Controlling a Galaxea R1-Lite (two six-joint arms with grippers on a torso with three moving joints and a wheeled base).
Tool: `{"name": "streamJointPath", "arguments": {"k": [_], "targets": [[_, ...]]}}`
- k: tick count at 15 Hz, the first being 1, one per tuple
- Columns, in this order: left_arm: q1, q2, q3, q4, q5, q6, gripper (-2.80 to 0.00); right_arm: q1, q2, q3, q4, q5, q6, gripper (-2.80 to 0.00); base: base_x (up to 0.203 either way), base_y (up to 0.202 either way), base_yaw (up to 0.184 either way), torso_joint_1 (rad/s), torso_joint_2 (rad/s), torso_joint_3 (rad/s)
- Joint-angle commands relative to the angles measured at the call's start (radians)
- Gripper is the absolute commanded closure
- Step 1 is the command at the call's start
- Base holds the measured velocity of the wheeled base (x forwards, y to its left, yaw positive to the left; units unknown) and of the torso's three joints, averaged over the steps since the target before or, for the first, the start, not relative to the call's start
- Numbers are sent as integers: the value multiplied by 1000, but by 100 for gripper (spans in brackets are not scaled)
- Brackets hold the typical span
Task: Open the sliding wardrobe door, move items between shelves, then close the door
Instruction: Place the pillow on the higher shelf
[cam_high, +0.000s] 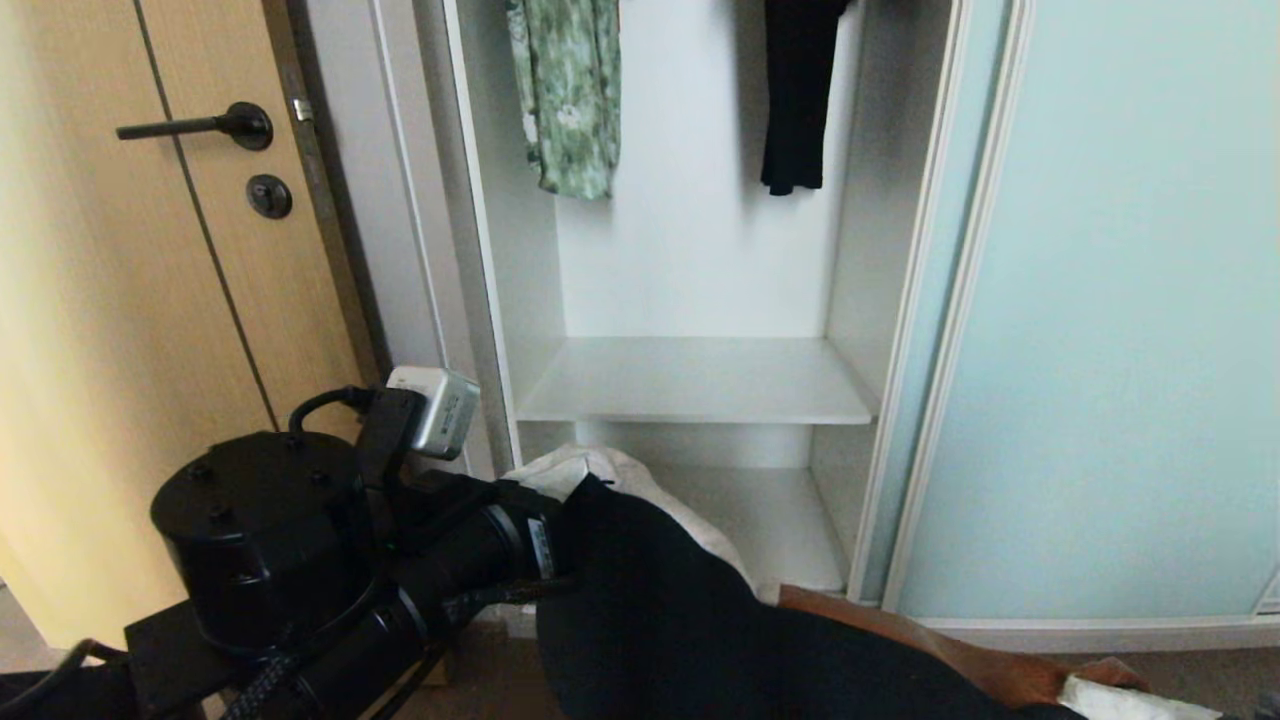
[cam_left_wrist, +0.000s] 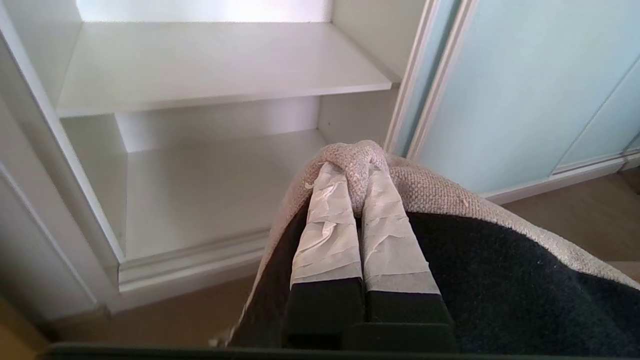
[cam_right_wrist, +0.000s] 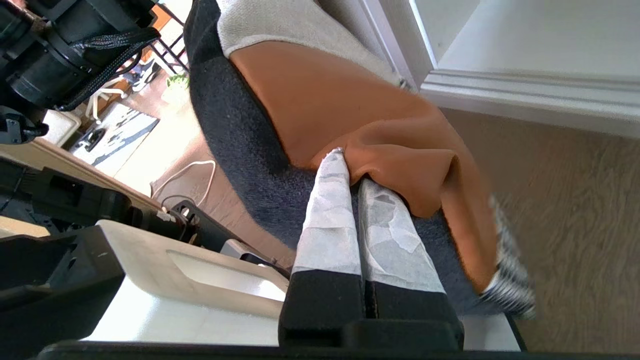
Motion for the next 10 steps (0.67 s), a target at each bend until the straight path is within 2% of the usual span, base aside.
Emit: {"name": "streamJointPath", "arguments": {"k": [1, 10], "targets": [[0, 3, 0, -6, 2, -1, 0, 1, 6, 2, -2, 2, 4, 0, 195, 0, 0, 2, 6, 4], [0, 6, 3, -6, 2, -1, 0, 1, 13, -3, -2, 4, 4, 0, 197, 0, 0, 3, 2, 2]]}}
